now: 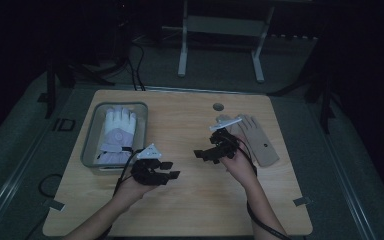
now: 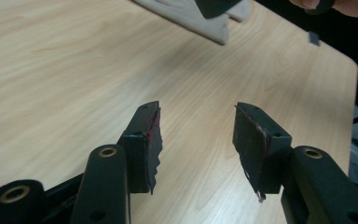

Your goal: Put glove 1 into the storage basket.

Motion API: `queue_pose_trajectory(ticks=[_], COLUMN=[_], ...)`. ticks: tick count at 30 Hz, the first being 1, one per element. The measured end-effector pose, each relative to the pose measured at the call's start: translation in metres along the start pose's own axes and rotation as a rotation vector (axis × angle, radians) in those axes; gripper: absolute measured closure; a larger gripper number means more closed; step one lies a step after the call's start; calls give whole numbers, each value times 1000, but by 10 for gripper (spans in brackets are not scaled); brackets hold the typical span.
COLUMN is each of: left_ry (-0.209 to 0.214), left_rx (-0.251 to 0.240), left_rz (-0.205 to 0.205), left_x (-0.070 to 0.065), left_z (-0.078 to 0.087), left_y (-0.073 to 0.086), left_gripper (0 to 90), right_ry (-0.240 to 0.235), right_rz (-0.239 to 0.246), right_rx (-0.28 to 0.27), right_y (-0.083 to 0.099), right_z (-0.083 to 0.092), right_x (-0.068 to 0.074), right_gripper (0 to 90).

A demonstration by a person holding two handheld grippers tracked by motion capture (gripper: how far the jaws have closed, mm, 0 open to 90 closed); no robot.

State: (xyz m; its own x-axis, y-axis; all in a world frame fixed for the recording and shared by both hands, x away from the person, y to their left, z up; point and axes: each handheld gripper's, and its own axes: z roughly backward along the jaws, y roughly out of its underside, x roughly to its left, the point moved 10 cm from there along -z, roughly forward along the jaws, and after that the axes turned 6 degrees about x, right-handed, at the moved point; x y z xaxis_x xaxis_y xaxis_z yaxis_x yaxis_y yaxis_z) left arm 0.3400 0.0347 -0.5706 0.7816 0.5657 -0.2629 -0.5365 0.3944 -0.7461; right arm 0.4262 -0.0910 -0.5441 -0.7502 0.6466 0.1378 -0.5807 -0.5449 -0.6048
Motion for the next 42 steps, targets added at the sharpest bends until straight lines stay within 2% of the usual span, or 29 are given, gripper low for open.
queue_pose_trajectory(ticks=[2, 4, 7, 8, 10, 12, 14, 17, 19, 22, 24, 26, 28, 29, 31, 32, 35, 38, 42], left_ry=[4, 6, -25, -29, -23, -13, -21, -24, -39, -53, -69, -99, -138, -143, -131, -140, -158, -159, -161], left_rx=[-8, -13, -23, -38, -35, -29, -21, -50, -67, -94, -112, -127, -122, -119, -112, -111, -107, -132, -158], left_rz=[-7, -11, -26, -24, -25, -22, -20, -6, -7, -14, -36, -67, -88, -97, -91, -101, -122, -112, -119], left_x=[-1, -1, 2, 2, 1, -2, -3, -3, -3, -2, -2, -2, -1, -1, -3, -3, -2, -2, -2], left_z=[-7, -13, -20, -21, -25, -28, -31, -33, -35, -35, -34, -34, -35, -36, -39, -40, -42, -41, -38], left_y=[2, 4, 8, 8, 11, 15, 20, 21, 22, 22, 22, 22, 24, 25, 28, 29, 32, 31, 31], left_gripper=[507, 489, 440, 415, 279, 177, 166, 131, 27, 17, 18, 18, 18, 18, 18, 18, 18, 18, 19], right_ry=[1, 9, 26, 17, 7, 29, 48, 55, 52, 55, 64, 57, 71, 92, 136, 151, 172, 166, 204], right_rz=[-21, -23, -34, -49, -60, -50, -38, -35, -31, -30, -45, -73, -78, -70, -67, -65, -59, -67, -25], right_rx=[-19, -30, -13, -10, -16, -19, -11, -13, -29, -34, -40, -56, -74, -80, -93, -101, -87, -75, -84], right_y=[4, 9, 20, 24, 31, 39, 48, 61, 68, 81, 89, 95, 99, 100, 102, 103, 106, 109, 109], right_z=[5, 9, 12, 12, 15, 16, 16, 16, 16, 15, 13, 11, 9, 8, 9, 9, 6, 3, 4], right_x=[-4, -7, -14, -15, -17, -20, -25, -30, -31, -32, -34, -35, -35, -36, -39, -40, -43, -43, -45], right_gripper=[125, 125, 139, 142, 144, 135, 133, 132, 132, 132, 133, 133, 133, 133, 137, 139, 139, 139, 135])
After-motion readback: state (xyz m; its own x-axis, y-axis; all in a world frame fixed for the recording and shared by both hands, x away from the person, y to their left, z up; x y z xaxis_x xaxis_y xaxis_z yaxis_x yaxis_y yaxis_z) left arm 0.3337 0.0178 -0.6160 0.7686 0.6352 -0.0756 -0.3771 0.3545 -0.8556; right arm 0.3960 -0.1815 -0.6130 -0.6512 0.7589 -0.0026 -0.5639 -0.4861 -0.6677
